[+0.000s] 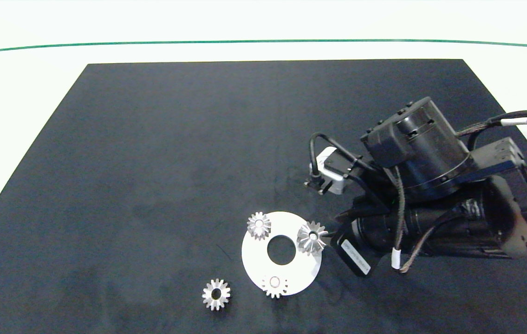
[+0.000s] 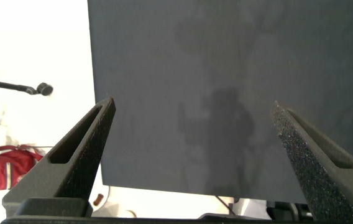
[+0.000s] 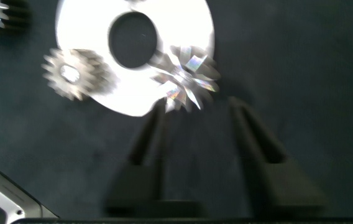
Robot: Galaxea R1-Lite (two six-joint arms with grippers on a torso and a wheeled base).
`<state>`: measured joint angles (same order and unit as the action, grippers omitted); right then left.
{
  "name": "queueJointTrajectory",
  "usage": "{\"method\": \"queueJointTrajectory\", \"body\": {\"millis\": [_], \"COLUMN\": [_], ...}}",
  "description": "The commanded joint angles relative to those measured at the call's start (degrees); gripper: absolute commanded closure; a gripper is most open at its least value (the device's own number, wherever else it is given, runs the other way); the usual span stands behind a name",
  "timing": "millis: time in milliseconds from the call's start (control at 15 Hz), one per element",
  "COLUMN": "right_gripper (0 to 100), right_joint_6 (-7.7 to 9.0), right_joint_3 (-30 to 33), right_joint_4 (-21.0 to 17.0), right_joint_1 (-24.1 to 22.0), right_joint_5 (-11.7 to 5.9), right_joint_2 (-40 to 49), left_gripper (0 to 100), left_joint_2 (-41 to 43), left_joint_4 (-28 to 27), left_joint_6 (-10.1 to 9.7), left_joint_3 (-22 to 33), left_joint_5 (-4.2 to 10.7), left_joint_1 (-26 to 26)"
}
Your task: Remove an incorrectly installed larger gear and replace it with the correct smaller gear
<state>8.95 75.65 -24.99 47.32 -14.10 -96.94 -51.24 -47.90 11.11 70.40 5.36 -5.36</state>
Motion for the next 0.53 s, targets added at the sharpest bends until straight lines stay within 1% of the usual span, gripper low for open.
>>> {"method": "queueJointTrajectory", "body": {"millis": [67, 267, 467, 533], "right_gripper": [66, 66, 66, 0], "right_joint_6": [-0.07, 0.02, 0.19, 0.37], "right_joint_3": [-2.97, -3.23, -3.85, -4.11], "right_joint_4": [-0.5, -0.5, -0.59, -0.59], "right_joint_1": [-1.71, -2.76, -2.85, -2.76], "right_joint_5": [-0.13, -0.13, -0.13, -0.13], "right_joint_2": [3.51, 4.83, 6.59, 6.85], "left_gripper": [0, 0, 0, 0], "left_joint_2": [0.0, 0.0, -0.09, -0.09], "left_joint_4": [-0.36, -0.36, -0.36, -0.36], "left_joint_6": [0.41, 0.41, 0.41, 0.41], "left_joint_3": [-0.26, -0.26, -0.26, -0.26], "left_joint_5": [0.0, 0.0, 0.0, 0.0], "left_joint_1": [0.0, 0.0, 0.0, 0.0]}}
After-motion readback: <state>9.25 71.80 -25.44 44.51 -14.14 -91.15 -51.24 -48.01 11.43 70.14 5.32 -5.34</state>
